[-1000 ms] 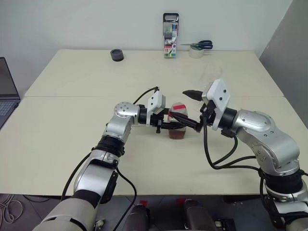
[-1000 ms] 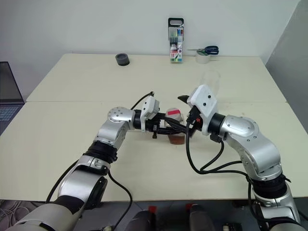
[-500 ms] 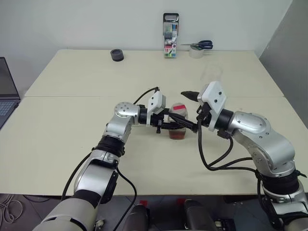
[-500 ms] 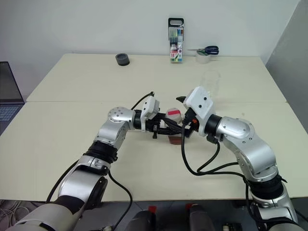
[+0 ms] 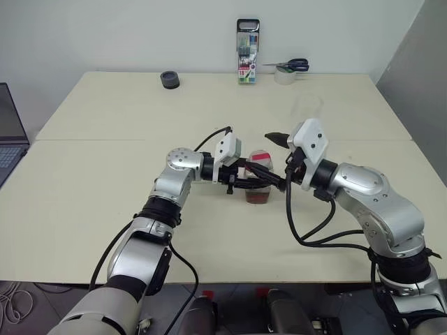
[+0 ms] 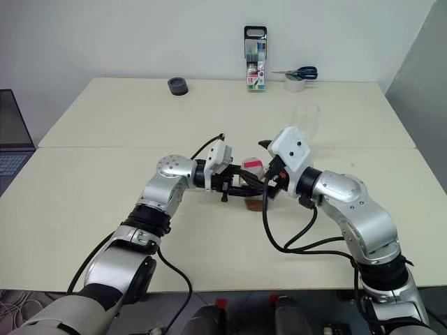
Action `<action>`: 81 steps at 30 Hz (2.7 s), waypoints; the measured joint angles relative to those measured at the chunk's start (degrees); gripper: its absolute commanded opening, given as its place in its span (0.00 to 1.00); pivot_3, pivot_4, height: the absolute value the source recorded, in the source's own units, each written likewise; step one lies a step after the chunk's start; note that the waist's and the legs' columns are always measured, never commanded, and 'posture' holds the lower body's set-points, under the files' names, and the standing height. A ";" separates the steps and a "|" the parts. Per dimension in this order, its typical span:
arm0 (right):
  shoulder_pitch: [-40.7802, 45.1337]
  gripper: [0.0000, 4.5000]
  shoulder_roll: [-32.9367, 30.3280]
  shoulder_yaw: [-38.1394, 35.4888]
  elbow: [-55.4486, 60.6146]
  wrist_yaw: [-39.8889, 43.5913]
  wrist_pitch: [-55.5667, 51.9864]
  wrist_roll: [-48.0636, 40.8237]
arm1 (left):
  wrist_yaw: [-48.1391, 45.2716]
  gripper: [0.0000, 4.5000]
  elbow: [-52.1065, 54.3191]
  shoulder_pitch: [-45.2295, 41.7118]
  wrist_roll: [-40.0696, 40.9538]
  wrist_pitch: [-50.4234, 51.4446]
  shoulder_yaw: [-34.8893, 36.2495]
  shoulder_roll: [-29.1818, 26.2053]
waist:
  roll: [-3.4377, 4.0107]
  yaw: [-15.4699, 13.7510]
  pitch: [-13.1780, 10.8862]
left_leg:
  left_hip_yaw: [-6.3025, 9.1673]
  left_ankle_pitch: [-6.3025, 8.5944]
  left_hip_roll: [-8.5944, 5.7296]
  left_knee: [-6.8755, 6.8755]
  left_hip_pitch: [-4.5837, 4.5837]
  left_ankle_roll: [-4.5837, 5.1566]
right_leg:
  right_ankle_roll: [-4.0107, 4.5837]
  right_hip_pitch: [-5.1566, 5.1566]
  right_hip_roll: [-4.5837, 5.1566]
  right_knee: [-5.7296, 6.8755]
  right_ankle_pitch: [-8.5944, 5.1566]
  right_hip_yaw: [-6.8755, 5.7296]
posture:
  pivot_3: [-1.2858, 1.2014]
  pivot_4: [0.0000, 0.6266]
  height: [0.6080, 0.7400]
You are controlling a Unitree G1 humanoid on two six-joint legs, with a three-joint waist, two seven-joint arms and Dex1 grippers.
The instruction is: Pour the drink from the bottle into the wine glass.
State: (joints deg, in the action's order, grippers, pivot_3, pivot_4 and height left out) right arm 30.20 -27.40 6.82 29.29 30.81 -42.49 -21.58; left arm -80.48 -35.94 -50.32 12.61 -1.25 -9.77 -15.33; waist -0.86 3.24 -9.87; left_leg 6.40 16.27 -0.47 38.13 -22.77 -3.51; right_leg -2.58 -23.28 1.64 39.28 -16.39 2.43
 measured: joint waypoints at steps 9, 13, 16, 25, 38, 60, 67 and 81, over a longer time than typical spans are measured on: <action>-1.91 0.95 -1.52 -2.65 2.40 0.01 -1.93 -2.69 | 0.06 0.41 0.09 0.01 -0.08 0.00 -0.05 0.45 | 0.00 -0.01 0.00 | -0.01 0.01 0.00 0.00 0.00 0.01 | 0.00 0.00 0.00 0.01 0.00 0.01 | 0.52 0.24 1.00; -2.54 0.95 -2.27 -3.83 3.61 -0.03 -3.25 -4.31 | 0.04 0.41 0.09 0.10 -0.10 -0.07 -0.07 0.46 | 0.00 -0.02 0.00 | -0.01 0.02 0.00 0.00 0.00 0.03 | 0.00 0.00 0.00 0.01 0.00 0.01 | 0.52 0.24 1.00; -2.65 0.95 -3.14 -4.30 4.44 -0.03 -4.05 -5.01 | 0.16 0.41 0.07 0.15 -0.10 -0.07 -0.04 0.29 | 0.00 -0.02 0.00 | 0.00 0.02 0.00 0.00 0.01 0.03 | 0.00 0.00 0.00 0.02 0.00 0.00 | 0.52 0.24 1.00; -2.57 0.95 1.71 -3.35 4.85 -5.69 -6.07 -5.57 | 0.06 0.41 -0.03 0.17 -0.09 -0.25 -0.03 0.05 | 0.00 0.00 0.00 | -0.01 0.01 0.01 0.00 0.03 0.02 | 0.00 0.00 -0.01 0.07 0.00 0.01 | 0.52 0.24 1.00; -4.99 0.95 9.62 2.24 6.12 -14.52 -4.02 0.93 | 0.11 0.41 0.29 0.19 -0.06 0.56 -0.02 -0.24 | 0.00 0.04 0.00 | 0.01 0.00 0.01 0.01 0.06 0.00 | 0.00 0.00 -0.01 0.15 0.00 0.02 | 0.52 0.24 1.00; -4.05 0.43 5.25 3.66 2.24 -4.78 1.36 1.89 | 0.12 0.41 2.25 0.91 -0.20 1.90 -0.34 -0.46 | 0.01 0.04 0.00 | -0.05 0.03 -0.03 0.02 0.07 0.05 | 0.00 0.01 -0.01 0.09 0.00 0.05 | 0.52 0.24 1.00; 13.04 0.43 -5.97 5.60 -19.92 26.37 6.41 -4.31 | -0.17 0.41 3.04 0.95 -0.22 1.58 -1.24 -0.84 | 0.03 0.25 -0.01 | -0.03 0.03 0.08 -0.07 0.22 0.07 | 0.01 0.06 -0.13 0.12 0.00 0.04 | 0.52 0.24 1.00; 7.43 1.00 -3.80 -2.42 -6.78 16.35 -2.56 -9.13 | -0.09 0.41 3.89 1.08 -0.04 2.32 -1.18 -2.43 | 0.03 0.02 -0.01 | 0.00 -0.01 0.00 0.01 0.07 -0.01 | 0.01 -0.02 0.03 0.16 0.00 0.01 | 0.52 0.24 1.00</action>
State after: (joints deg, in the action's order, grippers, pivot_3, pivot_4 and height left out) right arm 37.64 -31.20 4.40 22.51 47.16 -45.05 -30.72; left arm -80.57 -32.04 -49.24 12.57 1.07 -10.95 -17.75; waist -0.83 3.26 -9.88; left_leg 6.40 16.25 -0.47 38.14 -22.70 -3.52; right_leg -2.57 -23.30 1.67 39.44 -16.39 2.44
